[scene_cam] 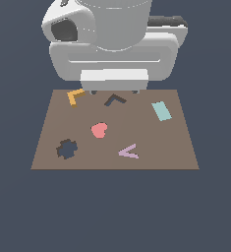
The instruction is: Insert a designated object into the corresponding slot on a board.
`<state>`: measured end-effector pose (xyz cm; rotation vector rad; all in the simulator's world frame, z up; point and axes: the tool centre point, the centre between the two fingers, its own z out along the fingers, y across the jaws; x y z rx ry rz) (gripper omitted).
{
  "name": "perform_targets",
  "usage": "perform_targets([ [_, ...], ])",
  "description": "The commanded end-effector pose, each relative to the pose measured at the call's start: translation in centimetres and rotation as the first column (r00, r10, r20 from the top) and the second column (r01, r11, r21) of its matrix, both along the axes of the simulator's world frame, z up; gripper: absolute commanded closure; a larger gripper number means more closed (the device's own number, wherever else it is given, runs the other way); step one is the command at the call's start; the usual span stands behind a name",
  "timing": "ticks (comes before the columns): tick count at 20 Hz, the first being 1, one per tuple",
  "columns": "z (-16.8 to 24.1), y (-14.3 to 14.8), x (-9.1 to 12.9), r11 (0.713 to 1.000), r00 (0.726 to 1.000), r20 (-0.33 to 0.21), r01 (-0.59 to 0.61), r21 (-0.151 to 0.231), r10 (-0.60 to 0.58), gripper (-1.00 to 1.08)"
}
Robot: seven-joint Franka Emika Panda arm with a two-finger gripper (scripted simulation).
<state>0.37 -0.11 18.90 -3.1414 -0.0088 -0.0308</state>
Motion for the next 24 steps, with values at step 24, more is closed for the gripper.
perform_targets([
  [24,-7.8,-7.0,-6.8,0.977,0.977,-0.011,-0.214,-0.001,0.214,-0.92],
])
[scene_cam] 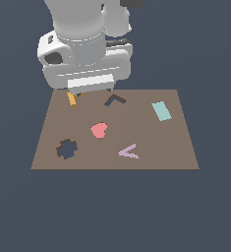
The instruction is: Insert a designated object into the corresponding slot on a board.
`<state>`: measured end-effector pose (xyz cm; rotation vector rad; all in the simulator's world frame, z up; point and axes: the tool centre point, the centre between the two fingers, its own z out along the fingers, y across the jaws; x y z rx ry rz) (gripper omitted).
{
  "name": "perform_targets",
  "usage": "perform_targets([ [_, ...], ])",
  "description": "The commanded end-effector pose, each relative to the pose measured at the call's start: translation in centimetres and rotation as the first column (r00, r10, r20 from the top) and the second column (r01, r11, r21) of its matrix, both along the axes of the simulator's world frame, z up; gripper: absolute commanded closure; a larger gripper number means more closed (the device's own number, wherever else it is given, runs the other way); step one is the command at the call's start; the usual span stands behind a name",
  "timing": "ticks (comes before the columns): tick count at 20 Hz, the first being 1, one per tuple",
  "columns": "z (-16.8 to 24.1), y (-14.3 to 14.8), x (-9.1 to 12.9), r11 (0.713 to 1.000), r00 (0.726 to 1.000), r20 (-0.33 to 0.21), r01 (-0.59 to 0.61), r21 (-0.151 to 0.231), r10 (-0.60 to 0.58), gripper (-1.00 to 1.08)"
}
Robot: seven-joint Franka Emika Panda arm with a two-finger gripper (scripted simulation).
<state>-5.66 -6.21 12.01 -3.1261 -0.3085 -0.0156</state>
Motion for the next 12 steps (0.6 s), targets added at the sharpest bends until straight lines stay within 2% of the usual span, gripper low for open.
perform_targets([
  [1,-1.4,-1.4,-1.1,0.999,0.999,-0.002,-0.04,0.0,0.04,-0.92],
  [12,-5.9,-6.2,-3.9,0.987,0.987,-0.008,-0.16,-0.001,0.16,-0.92],
])
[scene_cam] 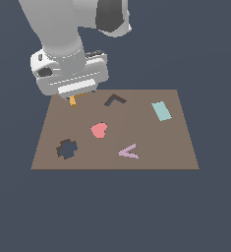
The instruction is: Insert a designated object into the corresponding slot on a board.
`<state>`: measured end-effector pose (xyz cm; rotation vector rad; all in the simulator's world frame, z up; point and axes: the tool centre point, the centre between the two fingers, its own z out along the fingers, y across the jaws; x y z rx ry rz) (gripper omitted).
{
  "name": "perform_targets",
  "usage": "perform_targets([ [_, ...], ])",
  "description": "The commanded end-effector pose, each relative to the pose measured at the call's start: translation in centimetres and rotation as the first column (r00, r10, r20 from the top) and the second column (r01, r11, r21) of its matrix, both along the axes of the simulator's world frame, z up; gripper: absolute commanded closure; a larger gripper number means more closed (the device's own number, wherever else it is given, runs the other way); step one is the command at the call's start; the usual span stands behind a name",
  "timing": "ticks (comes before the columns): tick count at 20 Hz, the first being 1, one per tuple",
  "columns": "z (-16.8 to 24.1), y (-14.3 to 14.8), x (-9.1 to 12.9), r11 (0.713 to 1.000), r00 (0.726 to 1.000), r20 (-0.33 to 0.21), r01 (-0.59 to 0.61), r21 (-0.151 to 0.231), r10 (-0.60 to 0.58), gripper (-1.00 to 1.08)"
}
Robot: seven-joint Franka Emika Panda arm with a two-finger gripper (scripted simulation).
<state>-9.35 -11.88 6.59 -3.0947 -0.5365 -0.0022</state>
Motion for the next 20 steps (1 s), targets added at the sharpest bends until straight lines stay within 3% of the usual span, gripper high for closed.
perform_targets([
  [1,-0.7,-0.7,-0.3,1.0,1.0,0.0,-0.021,0.0,0.021,-0.92],
  [20,-3.5,-1.8,-0.7,0.999,0.999,-0.001,-0.045,-0.001,0.045,-0.92],
])
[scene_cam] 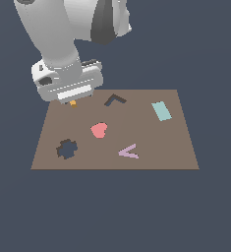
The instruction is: Insert a designated object into the corresponding slot on a board.
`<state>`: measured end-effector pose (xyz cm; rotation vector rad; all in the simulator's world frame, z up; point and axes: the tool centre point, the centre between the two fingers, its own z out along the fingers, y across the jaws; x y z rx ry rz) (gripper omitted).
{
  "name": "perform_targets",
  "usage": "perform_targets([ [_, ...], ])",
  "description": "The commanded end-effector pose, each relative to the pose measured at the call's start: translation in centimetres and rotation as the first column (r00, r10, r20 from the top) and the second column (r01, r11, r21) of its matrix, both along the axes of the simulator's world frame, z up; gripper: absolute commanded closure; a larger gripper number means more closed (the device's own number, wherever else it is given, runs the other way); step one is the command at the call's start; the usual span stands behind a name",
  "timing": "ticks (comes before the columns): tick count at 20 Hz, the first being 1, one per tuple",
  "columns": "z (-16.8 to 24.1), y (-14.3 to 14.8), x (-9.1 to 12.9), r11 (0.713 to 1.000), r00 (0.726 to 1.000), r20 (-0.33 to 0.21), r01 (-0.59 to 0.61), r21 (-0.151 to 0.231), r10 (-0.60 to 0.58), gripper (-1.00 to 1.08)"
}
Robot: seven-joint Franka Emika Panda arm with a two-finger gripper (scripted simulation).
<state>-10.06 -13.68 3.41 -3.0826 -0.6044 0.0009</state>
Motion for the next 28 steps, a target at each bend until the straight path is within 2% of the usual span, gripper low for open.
perform_targets([
  [1,-0.39,-0.02,0.01,1.0,1.0,0.001,-0.001,0.0,0.001,-0.92],
  [2,-0.42,-0.02,0.01,1.0,1.0,0.001,-0.001,0.0,0.001,-0.92],
  [3,-0.42,-0.02,0.01,1.0,1.0,0.001,-0.001,0.0,0.001,1.08],
  [21,-0.03,-0.02,0.03,1.0,1.0,0.001,0.002,0.0,-0.002,1.08],
  [28,0.01,0.54,-0.28,0.999,0.999,0.001,0.051,0.0,-0.051,1.08],
])
